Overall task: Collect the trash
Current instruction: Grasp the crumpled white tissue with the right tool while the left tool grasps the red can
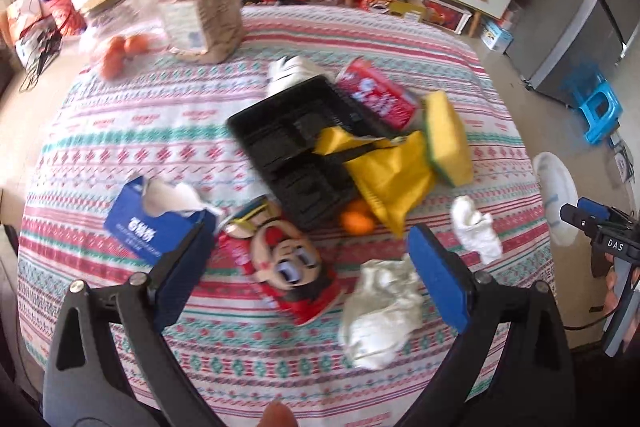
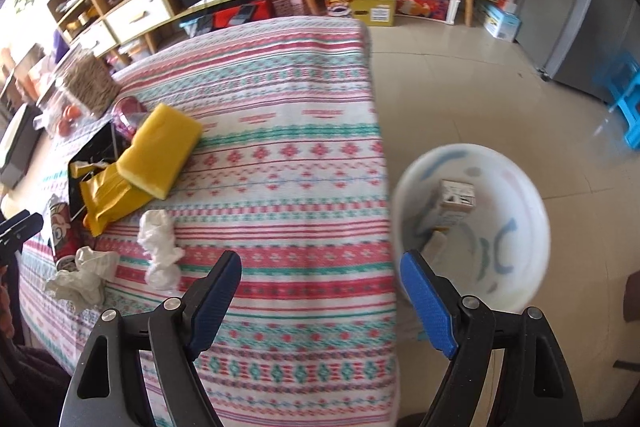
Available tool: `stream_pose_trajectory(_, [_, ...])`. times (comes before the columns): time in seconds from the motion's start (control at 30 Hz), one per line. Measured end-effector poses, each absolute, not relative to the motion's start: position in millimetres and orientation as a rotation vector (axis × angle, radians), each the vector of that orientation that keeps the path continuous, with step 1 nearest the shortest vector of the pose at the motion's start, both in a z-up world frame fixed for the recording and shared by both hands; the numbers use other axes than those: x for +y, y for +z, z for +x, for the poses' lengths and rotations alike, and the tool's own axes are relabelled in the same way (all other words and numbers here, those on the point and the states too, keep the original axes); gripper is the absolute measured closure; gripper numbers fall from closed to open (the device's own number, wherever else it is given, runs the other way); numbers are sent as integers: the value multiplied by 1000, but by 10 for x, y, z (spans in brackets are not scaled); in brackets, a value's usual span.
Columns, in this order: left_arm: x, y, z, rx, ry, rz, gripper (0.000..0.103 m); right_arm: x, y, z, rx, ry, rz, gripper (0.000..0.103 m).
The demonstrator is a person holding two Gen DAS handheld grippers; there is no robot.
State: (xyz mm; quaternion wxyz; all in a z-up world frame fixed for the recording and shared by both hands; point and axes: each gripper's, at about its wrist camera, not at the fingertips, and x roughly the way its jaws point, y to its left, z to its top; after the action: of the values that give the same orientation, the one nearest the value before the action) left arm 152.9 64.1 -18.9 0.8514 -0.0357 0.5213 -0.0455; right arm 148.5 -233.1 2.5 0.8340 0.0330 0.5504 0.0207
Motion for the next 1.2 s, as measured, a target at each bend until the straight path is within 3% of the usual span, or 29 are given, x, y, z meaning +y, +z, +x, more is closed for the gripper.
stream_pose_trajectory(0.73, [1152,-383,1534,1213,-115,-285,5,-1316,-306,1743,1242,220,-49,19])
stream_pose_trajectory(0.9, [1107,-442,1537,1239,-141,-288,16,-1208,-382,1794,1264,261,-35,20])
stream_pose_trajectory(1.07, [1026,-509,1545,1267,-178,-308,24,-1116,-444,1859,1278,278,-28,39])
stream_pose_trajectory(1.2, [968,-578,1561,1294,-194,-314,27,-1057,-492,1857,1287,295,-42,46])
